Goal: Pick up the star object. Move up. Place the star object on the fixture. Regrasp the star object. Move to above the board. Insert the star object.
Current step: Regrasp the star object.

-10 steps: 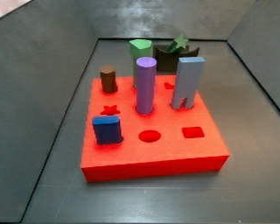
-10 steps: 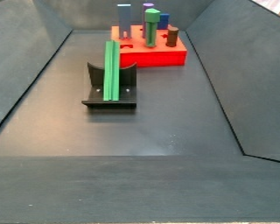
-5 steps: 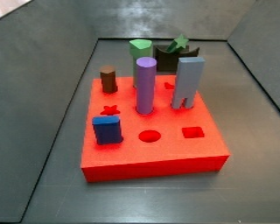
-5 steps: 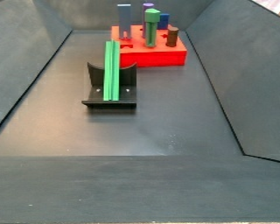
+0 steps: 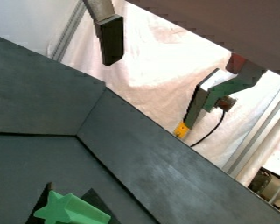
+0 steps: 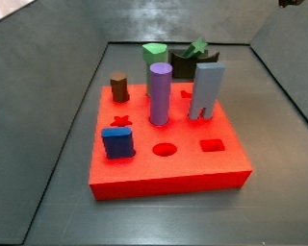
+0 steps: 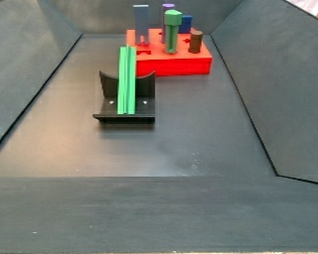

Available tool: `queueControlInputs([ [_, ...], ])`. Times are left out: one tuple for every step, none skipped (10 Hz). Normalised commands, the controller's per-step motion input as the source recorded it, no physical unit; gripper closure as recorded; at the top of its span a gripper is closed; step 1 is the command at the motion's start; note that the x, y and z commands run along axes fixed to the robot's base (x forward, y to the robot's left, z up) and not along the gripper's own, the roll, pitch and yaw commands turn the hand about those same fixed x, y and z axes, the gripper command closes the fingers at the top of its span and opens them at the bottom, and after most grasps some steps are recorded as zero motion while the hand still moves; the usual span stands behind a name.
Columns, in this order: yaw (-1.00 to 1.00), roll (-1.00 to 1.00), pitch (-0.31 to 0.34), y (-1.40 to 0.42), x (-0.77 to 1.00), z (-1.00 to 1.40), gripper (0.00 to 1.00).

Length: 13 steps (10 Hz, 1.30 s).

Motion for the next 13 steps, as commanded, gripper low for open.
queueControlInputs([
  [0.21,0.17,0.019,-0.05,0.08,-0.01,0.00],
  [0.23,0.13,0.040,0.04,0.03,-1.00,0.00],
  [0.21,0.12,0.022,0.04,0.04,-1.00,0.00],
  [0.18,0.11,-0.024,0.04,0.05,-1.00,0.00],
  [0.16,0.10,-0.051,0.04,0.06,-1.00,0.00],
  [0.13,0.09,-0.091,0.03,0.07,-1.00,0.00],
  [0.09,0.08,-0.110,0.03,0.08,-1.00,0.00],
  [0.05,0.07,-0.120,0.03,0.09,-1.00,0.00],
  [0.03,0.08,-0.116,0.03,0.09,-1.00,0.00],
  [-0.01,0.08,-0.099,0.02,0.11,-1.00,0.00],
  [-0.02,0.08,-0.089,0.02,0.11,-1.00,0.00],
  [-0.04,0.07,-0.058,0.01,0.10,-0.84,0.00],
  [-0.04,0.07,-0.037,0.01,0.10,-0.68,0.00],
])
